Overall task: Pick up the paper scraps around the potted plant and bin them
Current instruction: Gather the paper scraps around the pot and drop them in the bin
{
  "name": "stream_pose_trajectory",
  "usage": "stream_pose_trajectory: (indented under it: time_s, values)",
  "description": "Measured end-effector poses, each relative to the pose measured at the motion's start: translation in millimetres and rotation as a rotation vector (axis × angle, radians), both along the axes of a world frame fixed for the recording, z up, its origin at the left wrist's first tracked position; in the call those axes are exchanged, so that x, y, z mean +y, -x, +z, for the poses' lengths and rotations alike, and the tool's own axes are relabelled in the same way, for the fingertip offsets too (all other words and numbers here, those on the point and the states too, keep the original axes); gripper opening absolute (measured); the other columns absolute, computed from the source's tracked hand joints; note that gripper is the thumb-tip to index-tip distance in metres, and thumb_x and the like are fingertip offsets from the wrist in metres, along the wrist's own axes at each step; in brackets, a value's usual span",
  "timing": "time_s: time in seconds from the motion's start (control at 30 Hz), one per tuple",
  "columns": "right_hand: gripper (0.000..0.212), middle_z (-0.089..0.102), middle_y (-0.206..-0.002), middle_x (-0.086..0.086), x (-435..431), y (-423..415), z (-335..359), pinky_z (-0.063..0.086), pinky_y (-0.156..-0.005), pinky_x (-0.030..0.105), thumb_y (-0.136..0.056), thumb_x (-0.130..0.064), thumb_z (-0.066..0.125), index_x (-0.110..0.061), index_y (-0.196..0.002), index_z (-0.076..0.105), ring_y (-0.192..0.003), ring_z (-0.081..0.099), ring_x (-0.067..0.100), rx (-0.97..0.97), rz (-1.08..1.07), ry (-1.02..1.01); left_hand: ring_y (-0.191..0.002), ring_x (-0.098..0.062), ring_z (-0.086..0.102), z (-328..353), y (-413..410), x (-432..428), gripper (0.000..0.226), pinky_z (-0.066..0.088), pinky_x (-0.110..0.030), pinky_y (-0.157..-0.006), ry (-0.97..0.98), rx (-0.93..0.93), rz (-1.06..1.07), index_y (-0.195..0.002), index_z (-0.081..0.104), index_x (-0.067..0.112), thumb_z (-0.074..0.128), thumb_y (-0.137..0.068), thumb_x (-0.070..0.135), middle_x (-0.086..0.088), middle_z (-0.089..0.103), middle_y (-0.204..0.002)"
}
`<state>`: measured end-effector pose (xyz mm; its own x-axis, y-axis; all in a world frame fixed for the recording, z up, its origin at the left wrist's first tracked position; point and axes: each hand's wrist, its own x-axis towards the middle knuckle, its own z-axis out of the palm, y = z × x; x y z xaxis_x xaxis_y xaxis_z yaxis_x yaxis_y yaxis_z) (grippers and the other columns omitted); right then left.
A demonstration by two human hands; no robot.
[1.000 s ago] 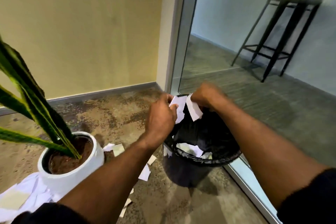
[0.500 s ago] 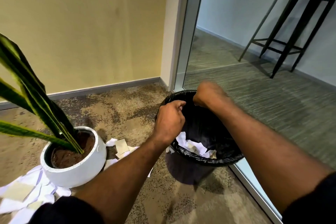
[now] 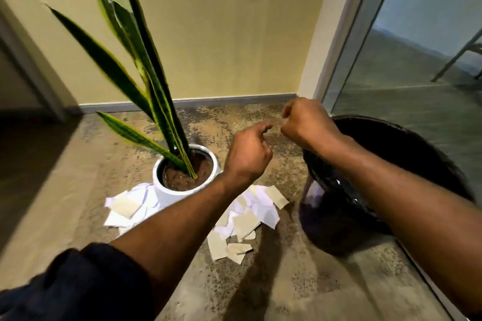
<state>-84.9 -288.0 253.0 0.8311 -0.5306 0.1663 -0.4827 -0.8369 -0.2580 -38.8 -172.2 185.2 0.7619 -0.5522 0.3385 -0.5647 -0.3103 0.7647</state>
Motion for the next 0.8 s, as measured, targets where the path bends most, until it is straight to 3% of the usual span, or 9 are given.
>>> stream_pose_trajectory:
  time_s: [0.17,0.23,0.3,0.4,0.5,0.6,0.8]
  values:
    - [0.017,0.069,-0.09,0.011,56,-29,-41,0.05,-0.065,0.028,-0.078,-0.004,0.066,-0.011,-0.092,0.071,-0.076,0.06,0.024,0.06,0.137,-0.032,-0.105,-0.02,0.066,-40,-20,66,0.039,0.051,-0.028,-0.093,-0.077,0.002,0.091,-0.12,0.067,0.01,0.05,-0.086,0.006,-0.008,0.07,-0.118]
    - [0.016,0.069,-0.089,0.011,75,-36,-63,0.051,-0.066,0.029,-0.077,-0.008,0.067,-0.012,-0.091,0.07,-0.078,0.062,0.026,0.129,0.172,-0.075,-0.084,-0.007,0.068,-57,-25,89,0.032,0.052,-0.019,-0.083,-0.124,0.023,0.12,-0.112,0.071,0.009,0.054,-0.086,0.004,-0.008,0.074,-0.107]
    - [0.014,0.07,-0.086,0.013,90,-37,-89,0.053,-0.068,0.031,-0.075,-0.013,0.069,-0.01,-0.088,0.07,-0.08,0.065,0.029,0.209,0.229,-0.113,-0.066,-0.001,0.062,-71,-30,104,0.026,0.053,-0.022,-0.072,-0.188,0.051,0.128,-0.1,0.075,0.011,0.056,-0.084,0.004,-0.005,0.076,-0.093]
    - [0.015,0.073,-0.092,0.012,100,-27,-131,0.05,-0.071,0.03,-0.077,-0.013,0.067,-0.009,-0.09,0.072,-0.086,0.066,0.031,0.291,0.286,-0.186,-0.079,-0.026,0.068,-96,-36,116,0.022,0.051,-0.03,-0.072,-0.386,0.058,0.062,-0.099,0.076,0.011,0.06,-0.084,0.008,-0.009,0.076,-0.092]
    - [0.033,0.071,-0.105,0.012,103,-10,-174,0.049,-0.08,0.031,-0.078,-0.018,0.07,-0.011,-0.11,0.068,-0.101,0.063,0.03,0.397,0.317,-0.213,-0.088,-0.028,0.068,-126,-32,123,0.02,0.049,-0.029,-0.072,-0.531,0.165,-0.039,-0.103,0.072,0.01,0.066,-0.084,0.012,-0.01,0.074,-0.098]
    - [0.049,0.064,-0.112,0.009,102,5,-212,0.048,-0.081,0.03,-0.079,-0.03,0.072,-0.02,-0.125,0.06,-0.106,0.06,0.025,0.508,0.326,-0.185,-0.098,-0.028,0.065,-156,-22,125,0.032,0.052,-0.034,-0.084,-0.69,0.207,-0.114,-0.115,0.067,0.011,0.07,-0.084,0.019,-0.01,0.069,-0.113]
    - [0.059,0.05,-0.119,0.01,93,20,-255,0.052,-0.083,0.037,-0.076,-0.039,0.075,-0.022,-0.126,0.05,-0.104,0.059,0.031,0.66,0.399,-0.118,-0.11,-0.031,0.057,-198,-5,123,0.045,0.048,-0.039,-0.093,-0.833,0.231,-0.163,-0.124,0.054,0.01,0.067,-0.086,0.032,-0.016,0.059,-0.122]
